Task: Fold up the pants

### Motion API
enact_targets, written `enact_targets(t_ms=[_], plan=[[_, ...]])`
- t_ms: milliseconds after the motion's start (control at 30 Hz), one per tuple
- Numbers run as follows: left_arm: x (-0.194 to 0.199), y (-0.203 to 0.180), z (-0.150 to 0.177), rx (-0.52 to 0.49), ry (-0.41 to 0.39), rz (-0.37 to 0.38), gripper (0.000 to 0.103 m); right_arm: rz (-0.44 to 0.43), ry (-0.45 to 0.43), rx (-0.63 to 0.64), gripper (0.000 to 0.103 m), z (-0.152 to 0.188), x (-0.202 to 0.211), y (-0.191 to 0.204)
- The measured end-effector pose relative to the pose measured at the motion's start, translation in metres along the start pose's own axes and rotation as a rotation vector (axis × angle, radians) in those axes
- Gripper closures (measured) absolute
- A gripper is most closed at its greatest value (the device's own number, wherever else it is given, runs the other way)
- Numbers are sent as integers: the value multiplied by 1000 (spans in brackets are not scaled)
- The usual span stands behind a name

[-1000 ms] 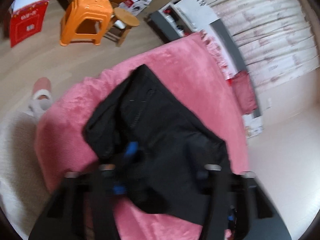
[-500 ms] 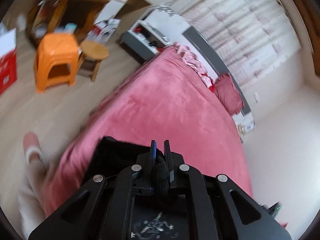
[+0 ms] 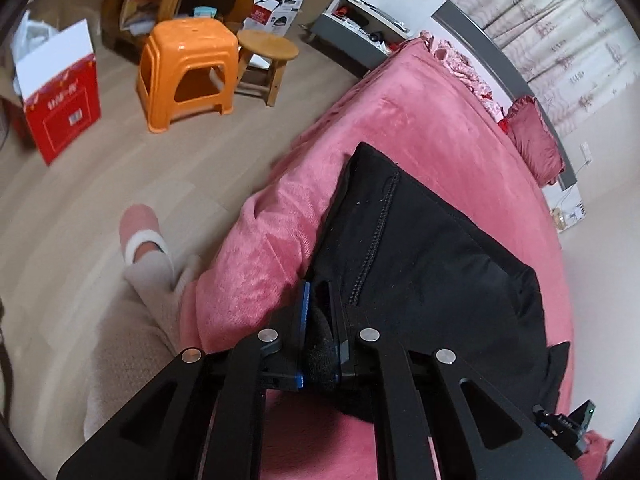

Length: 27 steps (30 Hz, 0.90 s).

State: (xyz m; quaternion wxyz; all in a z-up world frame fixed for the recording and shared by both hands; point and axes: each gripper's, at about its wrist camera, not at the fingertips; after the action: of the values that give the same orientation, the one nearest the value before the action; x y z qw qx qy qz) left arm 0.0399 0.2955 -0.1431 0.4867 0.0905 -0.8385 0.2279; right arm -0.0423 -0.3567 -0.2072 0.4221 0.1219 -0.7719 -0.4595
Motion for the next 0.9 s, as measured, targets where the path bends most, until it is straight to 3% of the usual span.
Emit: enact_targets(t_ms=[33,100,167,300,367,433,633,767,900], plan=[[2,-1,-1,-1,-4,-9,91,5,4,15,87,-1,-2,4],[12,0,-4,28,-33,-36,79,-20,6,40,65,-2,-2,9],[29,2,-11,88,-119,-77,73,-32,-11,55,53,-4,4,13],[68,-7,-20,134,-295,-78,57,-60,-92,22,51,-13,27,5],[75,-24,-20,105,-330,-36,50,-55,-136,-8,50,-14,41,-8],[68,-54,-16,29,-309,21,44,-34,-193,-36,50,-20,56,-22],[8,-144,15,-201,-169,131,44,25,-333,-82,50,-44,87,-54],[-31,-174,30,-277,-125,104,44,63,-418,-151,50,-74,100,-83],[-47,-168,49,-303,-121,81,43,11,-480,-242,51,-88,101,-105]])
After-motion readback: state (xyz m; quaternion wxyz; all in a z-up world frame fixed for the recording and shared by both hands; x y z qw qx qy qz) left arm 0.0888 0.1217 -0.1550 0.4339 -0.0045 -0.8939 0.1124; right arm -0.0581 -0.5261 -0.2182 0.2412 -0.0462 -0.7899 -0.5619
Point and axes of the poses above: each gripper's, at about its wrist camera, not at the fingertips, and x roughly against the way its jaws point, y to its left, z to its underside, and after that the axes turned 12 degrees about -z, right-handed
